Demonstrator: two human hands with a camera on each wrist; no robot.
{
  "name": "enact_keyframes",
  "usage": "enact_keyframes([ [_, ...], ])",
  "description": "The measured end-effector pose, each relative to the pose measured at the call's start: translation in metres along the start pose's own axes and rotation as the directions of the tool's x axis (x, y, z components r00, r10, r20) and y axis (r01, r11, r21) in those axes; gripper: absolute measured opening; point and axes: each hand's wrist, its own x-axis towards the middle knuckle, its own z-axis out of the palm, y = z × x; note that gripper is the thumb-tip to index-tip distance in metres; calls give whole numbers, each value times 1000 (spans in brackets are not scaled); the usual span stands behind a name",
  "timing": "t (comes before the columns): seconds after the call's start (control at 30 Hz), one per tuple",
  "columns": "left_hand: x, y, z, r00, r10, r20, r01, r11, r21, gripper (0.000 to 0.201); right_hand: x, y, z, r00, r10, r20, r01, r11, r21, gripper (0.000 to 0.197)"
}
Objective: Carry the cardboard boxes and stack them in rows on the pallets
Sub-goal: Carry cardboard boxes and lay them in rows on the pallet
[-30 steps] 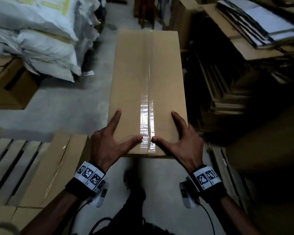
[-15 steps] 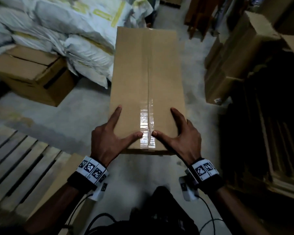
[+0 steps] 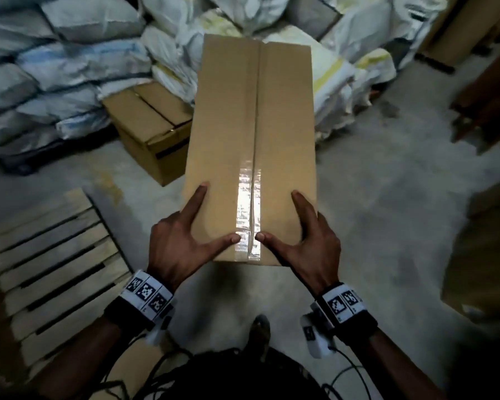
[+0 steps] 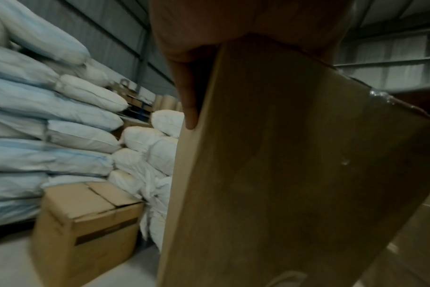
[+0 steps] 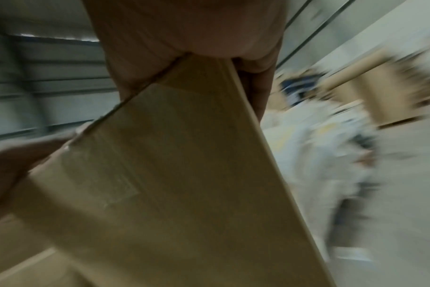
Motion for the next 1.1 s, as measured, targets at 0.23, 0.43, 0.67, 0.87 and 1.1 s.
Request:
enact_keyframes([
  [0.23,93,-37,-6,945,-232,-230,248,968,46,114,159,-31,77,951,-241,191,233,970,61,109],
  [0.43,177,-111,-11,844,-391,-368,431,902,32,116,279,-85,183,853,-420,310,398,908,135,109],
  [0.67,247,-214,-52,675,-561,-478,623,782,-38,120,371,-205,301,654,-598,464,524,800,292,107],
  [0.87,261,-269,-89,468,-691,-552,755,636,-156,119,405,-304,391,423,-716,555,584,684,438,104],
  [1.1,237,-292,-109,135,-776,-616,822,435,-368,116,390,-387,470,104,-791,602,659,509,554,105],
])
